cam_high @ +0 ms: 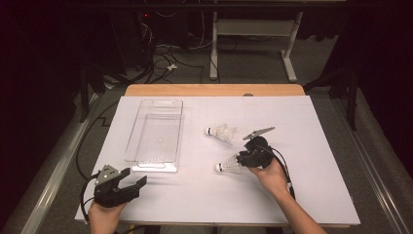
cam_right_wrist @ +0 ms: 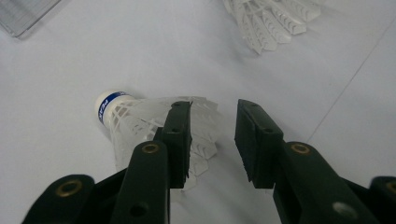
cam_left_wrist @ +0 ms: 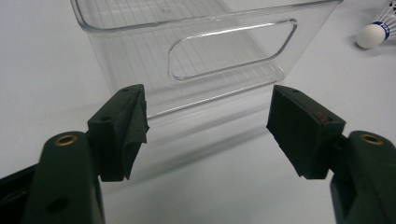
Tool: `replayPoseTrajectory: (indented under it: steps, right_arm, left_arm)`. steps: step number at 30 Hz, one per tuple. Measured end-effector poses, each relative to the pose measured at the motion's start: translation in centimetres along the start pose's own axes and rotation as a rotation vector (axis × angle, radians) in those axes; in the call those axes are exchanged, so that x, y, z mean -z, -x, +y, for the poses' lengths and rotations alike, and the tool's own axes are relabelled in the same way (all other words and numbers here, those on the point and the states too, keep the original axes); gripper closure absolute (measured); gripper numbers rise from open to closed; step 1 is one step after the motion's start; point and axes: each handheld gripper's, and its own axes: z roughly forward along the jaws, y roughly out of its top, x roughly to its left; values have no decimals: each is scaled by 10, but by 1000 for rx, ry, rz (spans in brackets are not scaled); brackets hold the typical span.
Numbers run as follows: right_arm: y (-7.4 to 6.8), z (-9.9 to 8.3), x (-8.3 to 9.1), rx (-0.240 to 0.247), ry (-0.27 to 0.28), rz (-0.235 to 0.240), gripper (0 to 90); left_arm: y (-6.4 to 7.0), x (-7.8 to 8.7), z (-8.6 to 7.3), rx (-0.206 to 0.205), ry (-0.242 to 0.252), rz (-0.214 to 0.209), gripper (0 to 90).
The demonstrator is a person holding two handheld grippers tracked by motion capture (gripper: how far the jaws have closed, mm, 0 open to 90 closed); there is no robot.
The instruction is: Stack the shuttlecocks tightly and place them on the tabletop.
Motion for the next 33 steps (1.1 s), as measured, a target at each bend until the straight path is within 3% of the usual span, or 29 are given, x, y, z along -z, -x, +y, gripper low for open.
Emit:
replayPoseTrajectory:
  steps: [33]
  right_arm:
    - [-1,-2,8,5,34,-8,586]
  left_arm:
    - [0,0,0,-1,2,0,296]
